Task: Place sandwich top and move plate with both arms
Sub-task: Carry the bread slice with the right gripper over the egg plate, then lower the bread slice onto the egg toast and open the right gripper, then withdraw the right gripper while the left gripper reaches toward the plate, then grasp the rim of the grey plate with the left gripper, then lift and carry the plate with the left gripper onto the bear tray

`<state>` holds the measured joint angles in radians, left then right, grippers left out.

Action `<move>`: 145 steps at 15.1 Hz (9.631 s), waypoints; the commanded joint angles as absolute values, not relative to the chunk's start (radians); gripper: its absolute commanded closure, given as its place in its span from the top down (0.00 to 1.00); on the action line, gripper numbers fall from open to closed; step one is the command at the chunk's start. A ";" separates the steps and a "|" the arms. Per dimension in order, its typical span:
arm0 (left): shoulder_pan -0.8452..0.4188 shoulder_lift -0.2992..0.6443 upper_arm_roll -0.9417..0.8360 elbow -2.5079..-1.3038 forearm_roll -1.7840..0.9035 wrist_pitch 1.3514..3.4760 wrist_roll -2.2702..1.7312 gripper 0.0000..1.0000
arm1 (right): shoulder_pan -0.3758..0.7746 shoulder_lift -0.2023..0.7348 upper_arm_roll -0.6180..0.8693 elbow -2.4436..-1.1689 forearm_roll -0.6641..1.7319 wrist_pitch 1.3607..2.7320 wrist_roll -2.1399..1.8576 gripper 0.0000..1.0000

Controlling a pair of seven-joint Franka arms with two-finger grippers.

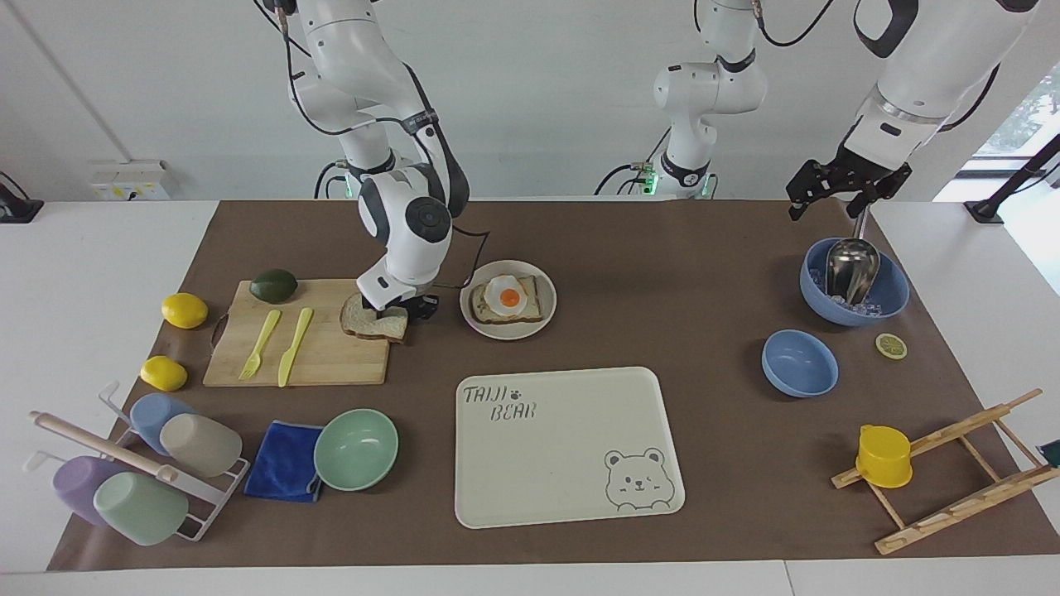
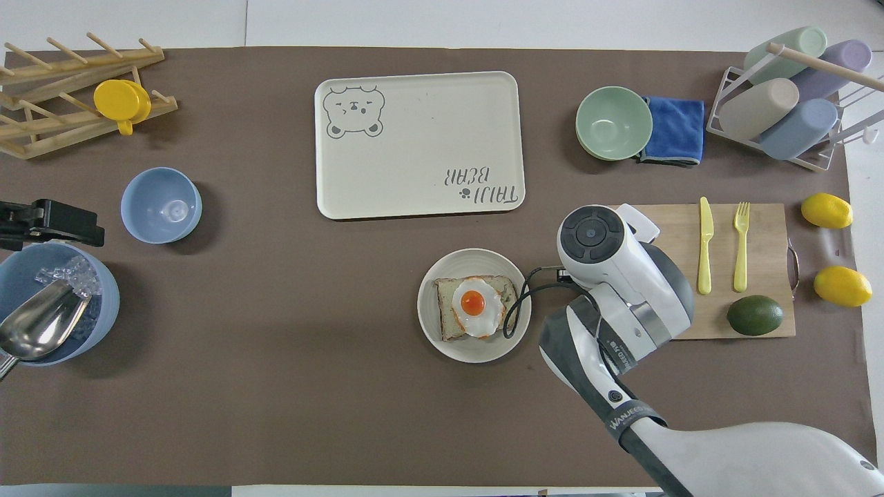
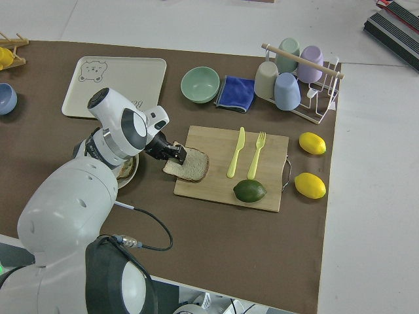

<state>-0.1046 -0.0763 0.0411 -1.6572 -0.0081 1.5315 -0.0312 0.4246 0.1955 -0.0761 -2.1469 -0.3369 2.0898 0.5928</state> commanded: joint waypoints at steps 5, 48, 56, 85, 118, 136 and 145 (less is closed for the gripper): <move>-0.120 -0.094 0.048 -1.666 0.002 1.523 -0.034 1.00 | 0.527 0.213 -0.057 -1.963 -0.313 1.868 0.566 0.00; -0.100 -0.109 0.054 -1.698 0.002 1.525 -0.038 1.00 | 0.698 0.295 -0.011 -1.844 -0.122 2.026 0.703 0.74; -0.098 -0.109 0.054 -1.700 0.002 1.525 -0.038 1.00 | 0.666 0.256 -0.012 -1.795 -0.015 2.034 0.690 0.84; -0.587 0.187 0.043 -2.154 -0.382 2.434 -0.328 1.00 | 0.074 -0.018 -0.018 -1.555 0.008 1.374 0.150 1.00; -0.732 0.216 0.044 -2.157 -0.385 2.411 -0.367 0.62 | 0.014 -0.028 -0.083 -1.644 0.000 1.534 -0.040 1.00; -0.741 0.196 0.044 -2.148 -0.385 2.376 -0.422 0.00 | -0.015 -0.029 -0.086 -1.647 -0.012 1.528 -0.041 1.00; -0.560 0.176 0.054 -1.883 -0.387 2.056 -0.449 0.00 | -0.015 -0.031 -0.086 -1.649 -0.012 1.526 -0.041 1.00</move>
